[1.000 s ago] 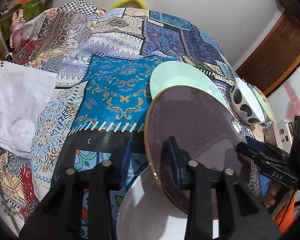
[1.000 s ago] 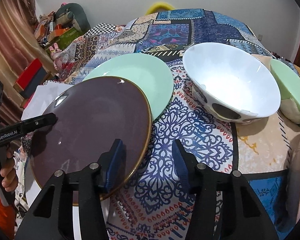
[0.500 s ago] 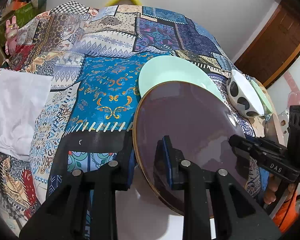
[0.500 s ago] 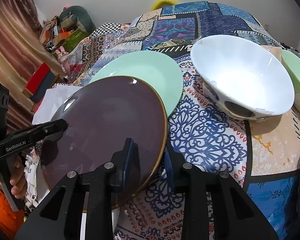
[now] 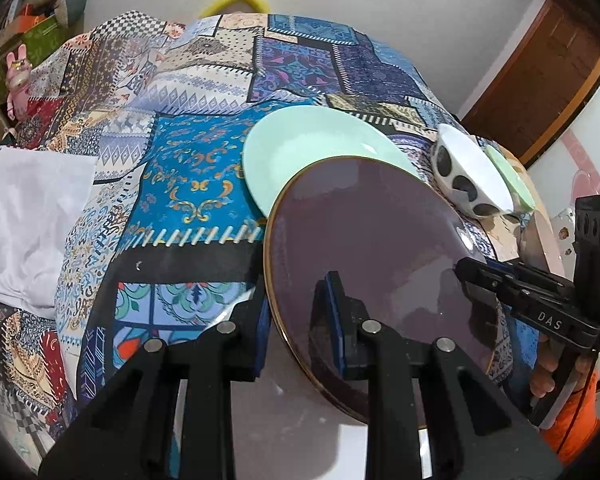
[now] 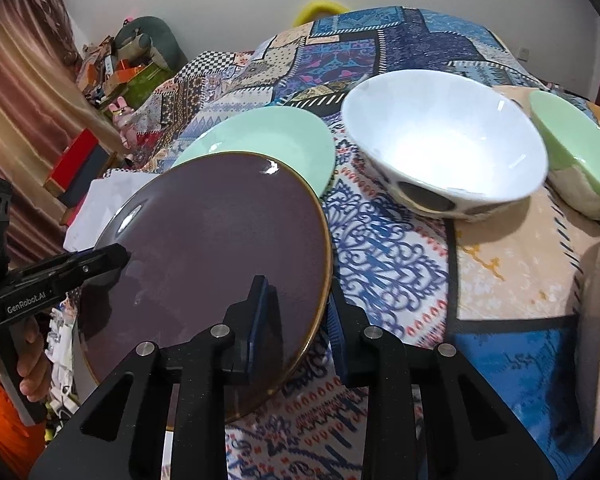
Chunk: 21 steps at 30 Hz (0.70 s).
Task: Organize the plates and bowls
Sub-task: 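Lift the dark brown plate off the white plate with both grippers and carry it toward the pink bowl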
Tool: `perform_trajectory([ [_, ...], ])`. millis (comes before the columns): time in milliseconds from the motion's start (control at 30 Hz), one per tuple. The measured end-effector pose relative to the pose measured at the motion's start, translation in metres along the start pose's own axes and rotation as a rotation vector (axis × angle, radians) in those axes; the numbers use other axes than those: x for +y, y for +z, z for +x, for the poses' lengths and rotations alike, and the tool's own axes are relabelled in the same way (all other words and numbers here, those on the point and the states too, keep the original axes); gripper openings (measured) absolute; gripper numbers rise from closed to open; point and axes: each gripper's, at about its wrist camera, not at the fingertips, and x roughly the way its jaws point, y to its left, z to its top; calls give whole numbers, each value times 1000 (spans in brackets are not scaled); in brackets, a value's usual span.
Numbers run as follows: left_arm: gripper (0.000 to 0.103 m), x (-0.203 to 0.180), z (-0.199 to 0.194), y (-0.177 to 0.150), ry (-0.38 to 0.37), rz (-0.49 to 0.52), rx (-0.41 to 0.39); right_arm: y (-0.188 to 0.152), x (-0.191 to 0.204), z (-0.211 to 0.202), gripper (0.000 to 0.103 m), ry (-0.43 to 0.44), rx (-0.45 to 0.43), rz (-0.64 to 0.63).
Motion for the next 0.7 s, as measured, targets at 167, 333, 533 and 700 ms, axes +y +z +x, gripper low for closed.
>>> perform_trajectory([
  [167, 25, -16, -9, -4, -8, 15, -8, -4, -6, -17, 26, -12, -25, 1],
  [333, 25, -34, -21, -8, -19, 28, -21, -8, -12, -37, 26, -17, -51, 5],
  [533, 25, -61, -37, -17, -34, 53, -36, -16, -19, -60, 26, -33, -80, 9],
  [700, 25, -83, -46, -27, -47, 65, -36, -25, -28, -75, 26, -44, -93, 16],
])
